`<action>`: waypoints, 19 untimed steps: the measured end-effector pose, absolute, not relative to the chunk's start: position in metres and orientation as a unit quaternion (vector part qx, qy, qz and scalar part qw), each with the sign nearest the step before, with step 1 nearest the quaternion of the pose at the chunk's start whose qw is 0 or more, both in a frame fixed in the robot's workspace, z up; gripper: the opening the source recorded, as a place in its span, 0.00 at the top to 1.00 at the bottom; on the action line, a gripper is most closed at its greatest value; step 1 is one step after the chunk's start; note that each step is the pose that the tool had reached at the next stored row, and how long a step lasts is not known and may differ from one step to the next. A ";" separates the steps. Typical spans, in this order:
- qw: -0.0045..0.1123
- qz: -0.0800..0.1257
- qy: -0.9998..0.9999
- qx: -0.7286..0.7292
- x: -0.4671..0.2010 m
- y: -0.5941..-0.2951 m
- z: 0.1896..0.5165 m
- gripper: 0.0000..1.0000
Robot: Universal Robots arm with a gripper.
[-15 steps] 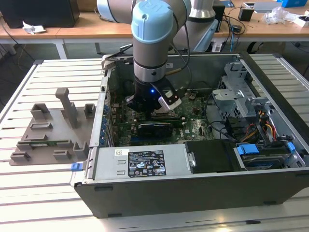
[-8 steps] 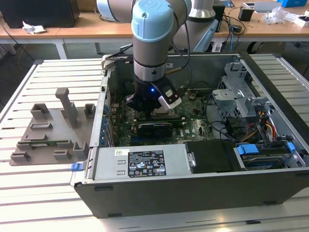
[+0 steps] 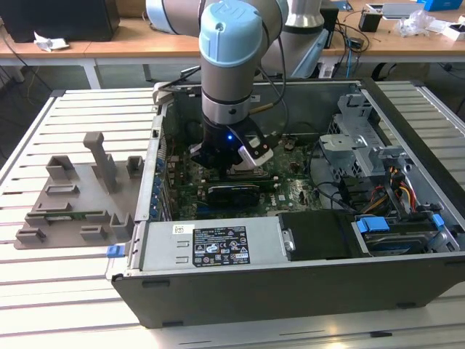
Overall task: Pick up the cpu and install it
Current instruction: 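Install the second cpu locking lever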
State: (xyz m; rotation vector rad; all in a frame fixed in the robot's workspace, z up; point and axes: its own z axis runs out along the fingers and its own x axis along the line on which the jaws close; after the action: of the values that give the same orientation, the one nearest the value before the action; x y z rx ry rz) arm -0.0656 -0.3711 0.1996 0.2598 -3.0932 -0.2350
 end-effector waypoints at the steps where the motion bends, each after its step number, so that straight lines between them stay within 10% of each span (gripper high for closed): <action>1: 0.014 -0.075 -0.994 0.083 -0.066 -0.372 0.200 0.89; 19: 0.036 -0.064 -0.994 0.081 -0.017 -0.327 0.212 0.89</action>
State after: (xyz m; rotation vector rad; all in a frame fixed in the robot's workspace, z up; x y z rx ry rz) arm -0.0166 -0.3275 0.2117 0.2501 -3.0534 -0.1958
